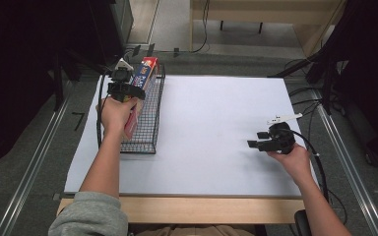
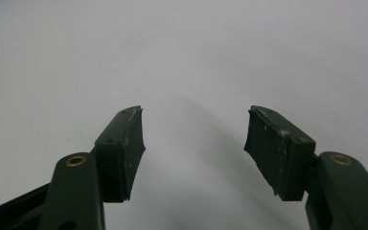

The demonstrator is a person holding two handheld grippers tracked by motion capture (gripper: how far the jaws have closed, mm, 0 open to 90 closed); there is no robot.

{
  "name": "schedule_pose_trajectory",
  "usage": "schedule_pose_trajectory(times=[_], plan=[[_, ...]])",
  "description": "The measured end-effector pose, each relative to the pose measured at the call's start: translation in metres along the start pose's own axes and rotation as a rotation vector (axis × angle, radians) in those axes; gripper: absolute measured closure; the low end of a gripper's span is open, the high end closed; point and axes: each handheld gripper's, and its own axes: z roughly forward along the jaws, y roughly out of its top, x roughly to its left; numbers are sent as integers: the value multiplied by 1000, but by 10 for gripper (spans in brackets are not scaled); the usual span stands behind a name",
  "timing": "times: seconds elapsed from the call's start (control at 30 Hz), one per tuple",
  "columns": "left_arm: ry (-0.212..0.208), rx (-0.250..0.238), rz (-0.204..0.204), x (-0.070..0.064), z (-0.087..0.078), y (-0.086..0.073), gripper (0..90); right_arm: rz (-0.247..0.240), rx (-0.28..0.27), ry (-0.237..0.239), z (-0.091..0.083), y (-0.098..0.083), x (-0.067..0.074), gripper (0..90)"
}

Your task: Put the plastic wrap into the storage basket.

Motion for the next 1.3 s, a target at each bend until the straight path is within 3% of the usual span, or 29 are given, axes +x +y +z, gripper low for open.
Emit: schedule_pose_trajectory(times=[0.47,0.67,1.03,1.3], plan=[[22,10,-13,-1,17,3,405,-7,4,-5,-1,-1,0,392],[8,36,-10,-2,26,4,405,-7,6,-7,-2,-2,1,392],[9,33,-17,2,35,1,405,-3,3,-6,-3,-3,1,392],[38,56,-11,4,42,-1,404,-2,5,-6,-2,-3,1,392]])
